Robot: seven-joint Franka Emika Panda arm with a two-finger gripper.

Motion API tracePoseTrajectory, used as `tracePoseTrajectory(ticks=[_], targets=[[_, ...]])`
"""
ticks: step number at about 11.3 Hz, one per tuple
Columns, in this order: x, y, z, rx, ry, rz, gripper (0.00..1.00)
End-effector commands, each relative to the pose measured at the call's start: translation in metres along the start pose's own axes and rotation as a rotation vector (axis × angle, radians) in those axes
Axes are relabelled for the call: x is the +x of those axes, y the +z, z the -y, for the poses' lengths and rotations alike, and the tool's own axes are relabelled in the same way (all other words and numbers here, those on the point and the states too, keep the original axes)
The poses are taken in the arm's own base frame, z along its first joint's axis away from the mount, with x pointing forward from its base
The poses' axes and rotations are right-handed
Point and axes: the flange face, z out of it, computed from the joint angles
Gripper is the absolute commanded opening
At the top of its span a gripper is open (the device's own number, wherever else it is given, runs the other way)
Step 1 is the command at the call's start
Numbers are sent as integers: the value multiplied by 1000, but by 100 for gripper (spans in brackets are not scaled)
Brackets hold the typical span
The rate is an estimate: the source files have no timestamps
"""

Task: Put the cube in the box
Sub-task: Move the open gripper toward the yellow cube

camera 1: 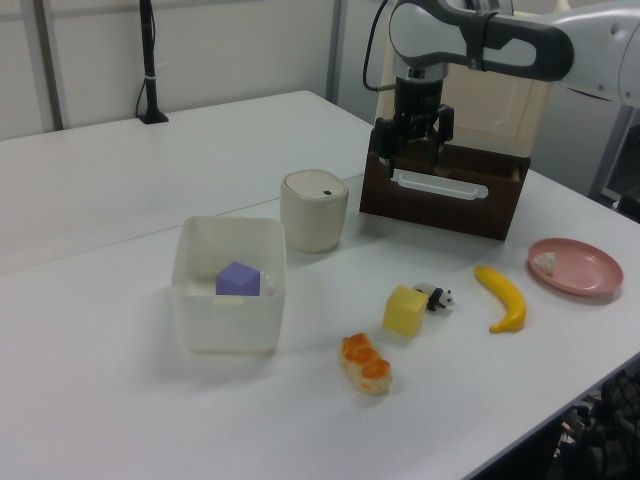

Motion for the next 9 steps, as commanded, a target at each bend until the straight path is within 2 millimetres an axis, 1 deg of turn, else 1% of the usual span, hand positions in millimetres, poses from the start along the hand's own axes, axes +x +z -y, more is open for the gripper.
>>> tracePoseTrajectory(ticks=[1, 4, 6, 9], targets=[[0, -2, -1, -65, -1, -17, 100], [0, -1, -1, -61, 0, -13, 100], [-1, -1, 5, -63, -10, -9, 100], [3, 8, 10, -63, -20, 1, 100]])
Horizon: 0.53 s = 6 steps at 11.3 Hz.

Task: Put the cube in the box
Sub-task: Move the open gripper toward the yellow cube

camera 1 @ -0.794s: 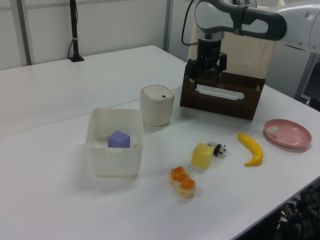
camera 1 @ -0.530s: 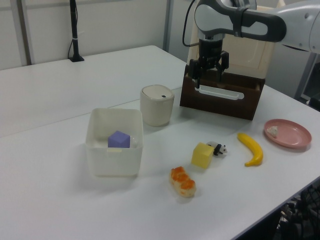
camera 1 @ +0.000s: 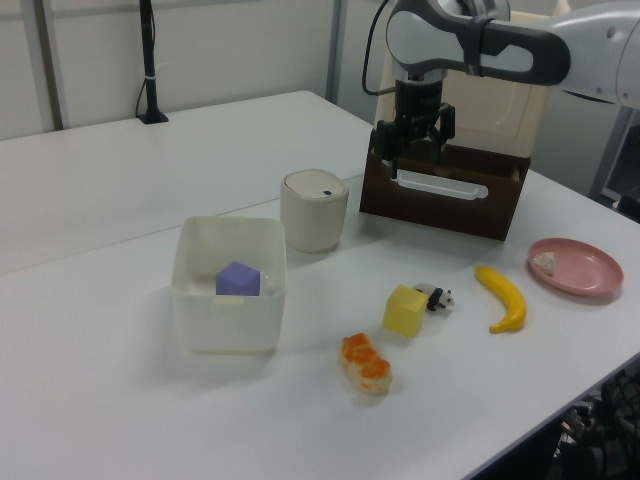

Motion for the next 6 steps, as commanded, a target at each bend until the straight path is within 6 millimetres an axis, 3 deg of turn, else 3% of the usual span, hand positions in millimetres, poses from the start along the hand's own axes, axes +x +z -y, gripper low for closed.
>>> tracePoseTrajectory(ticks=[1, 6], targets=[[4, 9, 9, -13, -7, 9, 100], [9, 18, 29, -5, -37, 4, 100]])
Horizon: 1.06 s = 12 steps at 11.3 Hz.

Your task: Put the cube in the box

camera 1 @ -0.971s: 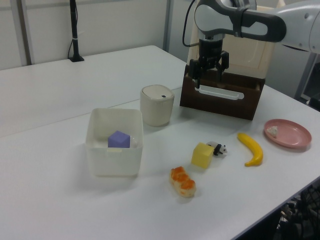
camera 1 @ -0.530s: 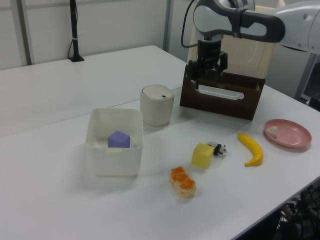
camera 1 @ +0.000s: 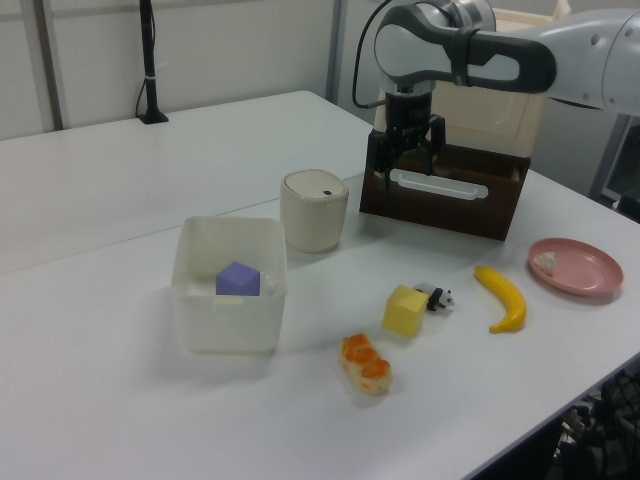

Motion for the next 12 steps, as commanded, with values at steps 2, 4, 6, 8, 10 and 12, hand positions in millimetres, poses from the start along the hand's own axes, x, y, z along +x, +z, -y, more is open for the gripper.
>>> tracePoseTrajectory(ticks=[2, 4, 6, 8, 10, 12], targets=[[11, 6, 43, 18, -36, -55, 100], [20, 19, 70, 63, -59, -59, 100], [25, 26, 97, 87, -88, -56, 100], [34, 28, 114, 123, -35, -101, 100], [32, 32, 136, 124, -45, -101, 100], [33, 39, 152, 126, -15, -98, 100]])
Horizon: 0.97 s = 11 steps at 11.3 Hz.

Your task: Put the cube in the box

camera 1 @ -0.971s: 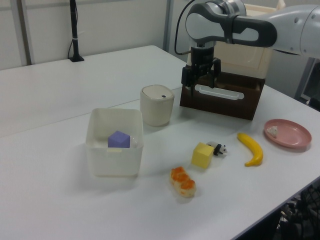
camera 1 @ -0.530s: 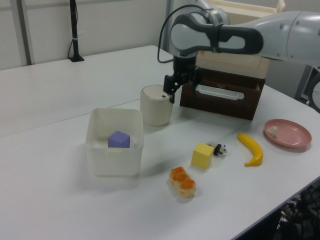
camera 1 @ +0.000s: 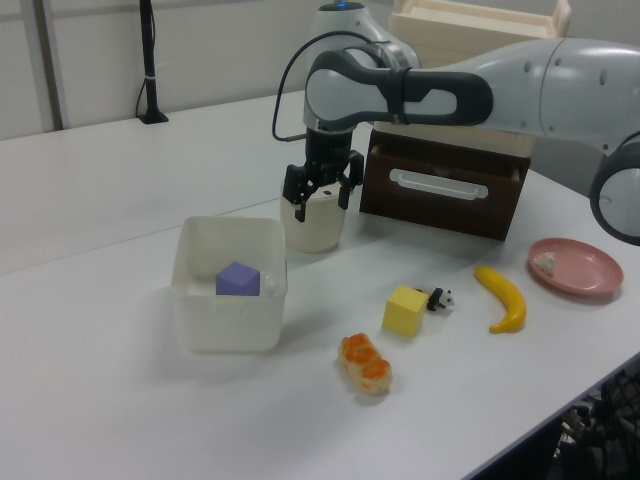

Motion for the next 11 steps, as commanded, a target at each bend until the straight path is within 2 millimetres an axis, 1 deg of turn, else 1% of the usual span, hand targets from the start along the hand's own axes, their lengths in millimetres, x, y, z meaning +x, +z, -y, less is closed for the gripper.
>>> tracePoseTrajectory(ticks=[1, 2, 3, 4, 5, 6, 7, 8, 9, 10, 11], targets=[[3, 8, 22, 18, 52, -14, 100], [3, 14, 28, 14, 55, -5, 100], [3, 16, 26, 11, 48, -3, 100], [3, 14, 19, 5, 20, 3, 100], [0, 15, 7, -1, -130, 27, 100], [-8, 19, -20, 2, -305, 101, 100], [-15, 15, -40, -3, -358, 110, 100], [-33, 23, -52, -11, -393, 136, 100], [-54, 29, -59, -11, -445, 129, 100], [-71, 42, -64, -7, -467, 136, 100], [-81, 61, -67, -20, -485, 168, 100]])
